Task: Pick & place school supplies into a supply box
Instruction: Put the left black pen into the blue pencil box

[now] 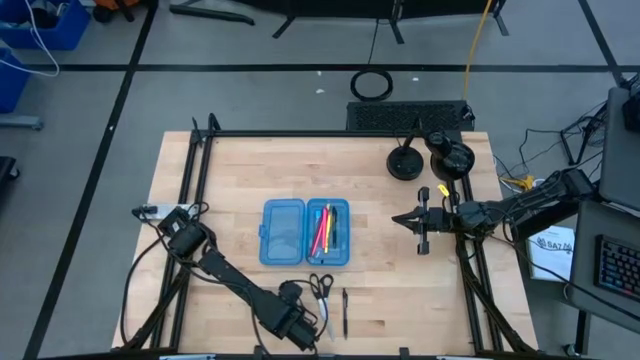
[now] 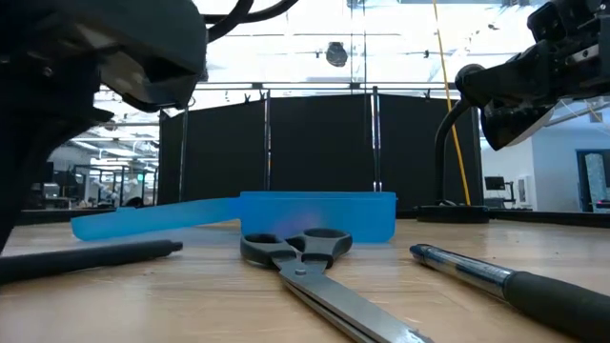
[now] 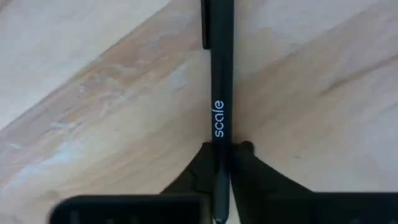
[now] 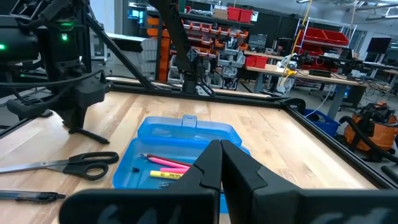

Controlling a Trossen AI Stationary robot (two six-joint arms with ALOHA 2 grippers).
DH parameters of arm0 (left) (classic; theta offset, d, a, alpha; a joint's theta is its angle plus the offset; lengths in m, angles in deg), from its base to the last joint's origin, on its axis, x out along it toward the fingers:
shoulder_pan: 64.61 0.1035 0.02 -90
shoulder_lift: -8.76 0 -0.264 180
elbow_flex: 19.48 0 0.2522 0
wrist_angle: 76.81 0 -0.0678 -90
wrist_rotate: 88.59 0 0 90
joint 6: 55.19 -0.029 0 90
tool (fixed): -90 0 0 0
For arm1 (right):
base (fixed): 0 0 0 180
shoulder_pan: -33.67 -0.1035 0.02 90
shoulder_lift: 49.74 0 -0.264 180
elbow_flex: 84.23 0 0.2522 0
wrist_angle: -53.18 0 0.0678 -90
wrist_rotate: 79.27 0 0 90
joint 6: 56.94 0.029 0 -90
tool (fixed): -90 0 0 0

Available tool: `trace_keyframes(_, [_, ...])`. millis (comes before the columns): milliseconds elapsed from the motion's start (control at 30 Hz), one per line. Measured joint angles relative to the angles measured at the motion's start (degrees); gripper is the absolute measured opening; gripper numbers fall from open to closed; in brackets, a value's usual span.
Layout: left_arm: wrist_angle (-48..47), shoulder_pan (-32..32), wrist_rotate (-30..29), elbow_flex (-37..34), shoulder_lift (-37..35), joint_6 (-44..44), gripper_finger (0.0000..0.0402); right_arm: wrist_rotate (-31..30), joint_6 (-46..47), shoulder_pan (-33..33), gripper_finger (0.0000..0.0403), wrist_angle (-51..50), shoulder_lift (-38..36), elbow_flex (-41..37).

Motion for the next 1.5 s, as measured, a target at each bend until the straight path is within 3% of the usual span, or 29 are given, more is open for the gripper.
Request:
trace_keyframes(300, [0.53,-0.26,-2.73,-0.1,-1.28,-4.42,0.0022,0.0,0.85,-0.02,0.0,-0.03,0.02,0.0])
trace_keyframes(600, [-6.17,-3.07,-18.38,-0.15,-12.48,-4.05,0.0022,0.0,2.34,-0.01,0.0,-0.9,0.09,0.0])
trace_keyframes(800, [-12.18,-5.74,-32.18,-0.11,-23.23,-3.63,0.0022,0.0,2.56,0.0,0.0,-1.0,0.13,0.0])
trace_keyframes(1033, [-18.33,-5.78,-42.04,-0.09,-35.06,-6.34,0.0022,0.0,2.54,-0.02,0.0,-1.86,0.09,0.0])
trace_keyframes(1167, [-22.01,-1.47,-43.11,-0.09,-39.13,-7.31,0.0022,0.0,1.65,0.0,0.0,-2.67,0.09,0.0])
trace_keyframes(1367, [-17.91,11.78,-36.39,-0.04,-40.09,-13.22,0.0022,0.0,1.49,0.0,0.0,-3.21,0.09,0.0])
trace_keyframes(1500, [-10.18,19.72,-30.54,0.0,-35.73,-16.47,0.0022,0.0,1.24,0.0,0.0,-3.19,0.11,0.0])
